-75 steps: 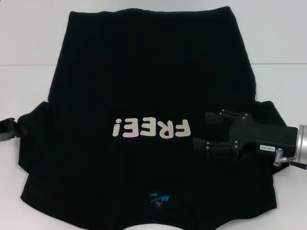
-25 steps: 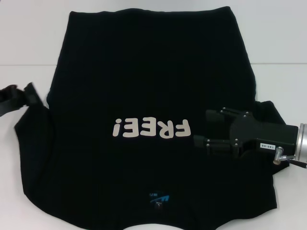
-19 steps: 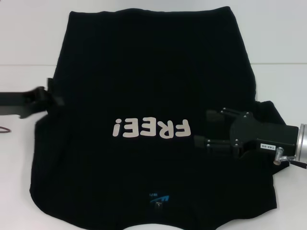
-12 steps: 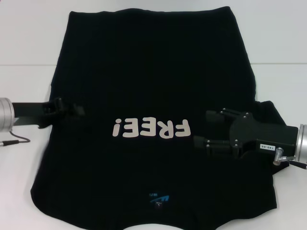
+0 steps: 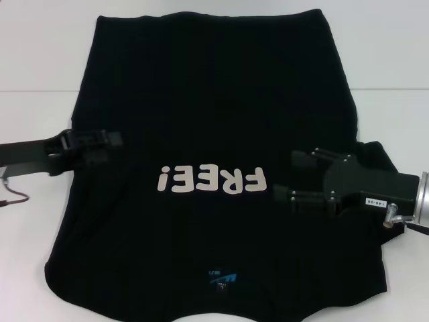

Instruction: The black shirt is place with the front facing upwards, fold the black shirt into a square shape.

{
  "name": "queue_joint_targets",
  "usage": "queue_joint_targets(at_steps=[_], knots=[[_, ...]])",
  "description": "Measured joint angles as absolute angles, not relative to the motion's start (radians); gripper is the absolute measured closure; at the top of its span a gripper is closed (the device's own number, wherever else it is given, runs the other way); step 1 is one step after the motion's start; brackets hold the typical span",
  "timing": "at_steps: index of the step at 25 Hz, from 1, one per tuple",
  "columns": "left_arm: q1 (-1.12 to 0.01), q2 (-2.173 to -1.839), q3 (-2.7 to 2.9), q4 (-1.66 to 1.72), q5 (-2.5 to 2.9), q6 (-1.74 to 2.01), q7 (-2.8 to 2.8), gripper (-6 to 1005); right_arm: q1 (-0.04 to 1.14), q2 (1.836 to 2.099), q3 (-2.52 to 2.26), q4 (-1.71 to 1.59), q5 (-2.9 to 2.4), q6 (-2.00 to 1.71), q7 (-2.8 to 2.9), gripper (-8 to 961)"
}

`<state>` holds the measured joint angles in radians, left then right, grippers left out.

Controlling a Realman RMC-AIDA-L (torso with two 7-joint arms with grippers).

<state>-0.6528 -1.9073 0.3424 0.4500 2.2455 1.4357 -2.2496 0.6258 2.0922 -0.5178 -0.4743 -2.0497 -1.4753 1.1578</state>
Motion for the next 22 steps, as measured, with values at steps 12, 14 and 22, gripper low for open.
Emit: queue_joint_targets(at_steps=[12, 14, 22], knots=[[-0.600, -1.935, 0.467, 0.494, 2.232, 1.237, -2.173, 183, 0.620, 2.091, -0.517, -0.471, -2.042, -1.472, 1.163, 37], [-0.600, -1.940, 0.481, 0.495, 2.232, 1.221, -2.172, 154, 0.619, 2.091, -0.517, -0.471, -2.042, -1.474, 1.163, 37], [-0.604, -1.951, 0.529, 0.489, 2.232, 1.215, -2.176, 132, 0.613, 2.091, -0.519, -0.471, -2.042, -1.479, 1.163, 37]])
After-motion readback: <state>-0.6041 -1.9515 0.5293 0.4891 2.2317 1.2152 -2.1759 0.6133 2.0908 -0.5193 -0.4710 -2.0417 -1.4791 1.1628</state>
